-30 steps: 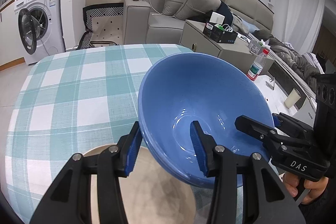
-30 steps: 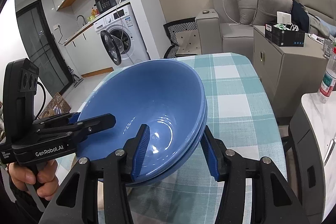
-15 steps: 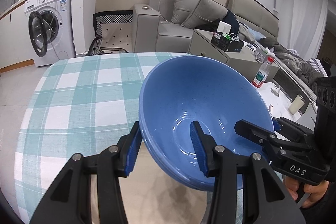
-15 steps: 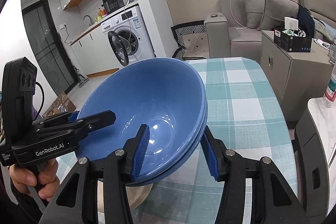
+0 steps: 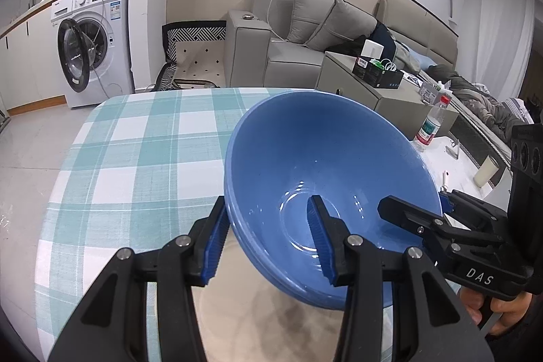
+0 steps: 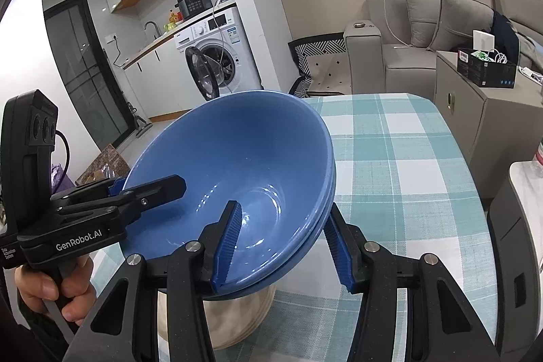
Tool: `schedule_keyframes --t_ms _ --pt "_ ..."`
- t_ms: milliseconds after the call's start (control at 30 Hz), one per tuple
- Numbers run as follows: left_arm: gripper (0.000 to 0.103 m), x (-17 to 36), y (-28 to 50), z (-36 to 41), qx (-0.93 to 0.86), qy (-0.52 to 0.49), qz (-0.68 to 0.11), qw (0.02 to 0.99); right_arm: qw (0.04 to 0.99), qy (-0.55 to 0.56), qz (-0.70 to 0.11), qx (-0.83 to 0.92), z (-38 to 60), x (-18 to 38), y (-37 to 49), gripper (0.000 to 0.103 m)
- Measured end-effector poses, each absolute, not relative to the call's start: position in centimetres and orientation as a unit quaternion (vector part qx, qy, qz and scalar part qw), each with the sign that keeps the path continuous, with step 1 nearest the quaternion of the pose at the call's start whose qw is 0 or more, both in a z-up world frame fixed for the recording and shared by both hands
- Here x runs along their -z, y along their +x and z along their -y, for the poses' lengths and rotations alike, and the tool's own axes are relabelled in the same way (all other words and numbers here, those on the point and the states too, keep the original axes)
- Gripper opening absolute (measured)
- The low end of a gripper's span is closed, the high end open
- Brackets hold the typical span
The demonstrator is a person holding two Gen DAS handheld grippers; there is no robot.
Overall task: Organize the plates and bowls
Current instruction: 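Lift the bowl stack with both grippers and carry it over the cream plates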
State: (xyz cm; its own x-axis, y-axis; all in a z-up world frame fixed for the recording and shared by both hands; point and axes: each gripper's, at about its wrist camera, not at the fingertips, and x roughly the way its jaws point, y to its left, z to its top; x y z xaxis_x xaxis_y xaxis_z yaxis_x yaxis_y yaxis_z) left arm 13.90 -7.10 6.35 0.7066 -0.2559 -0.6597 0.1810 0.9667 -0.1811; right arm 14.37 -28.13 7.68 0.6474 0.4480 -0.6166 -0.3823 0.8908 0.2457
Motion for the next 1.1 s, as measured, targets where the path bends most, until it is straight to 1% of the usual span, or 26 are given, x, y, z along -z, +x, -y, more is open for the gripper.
schedule_keyframes --t_ms 500,1100 --pt "0.046 -5.0 12.3 4.1 0.095 -0.054 -0.368 0.923 0.901 0.026 -0.357 -0.247 24.4 -6.6 14.0 0.051" --pt "0.046 -2.9 11.9 1.9 0.085 -0.073 -0.388 0.915 0.885 0.017 -0.385 -0.262 22.2 -4.4 14.5 0.051"
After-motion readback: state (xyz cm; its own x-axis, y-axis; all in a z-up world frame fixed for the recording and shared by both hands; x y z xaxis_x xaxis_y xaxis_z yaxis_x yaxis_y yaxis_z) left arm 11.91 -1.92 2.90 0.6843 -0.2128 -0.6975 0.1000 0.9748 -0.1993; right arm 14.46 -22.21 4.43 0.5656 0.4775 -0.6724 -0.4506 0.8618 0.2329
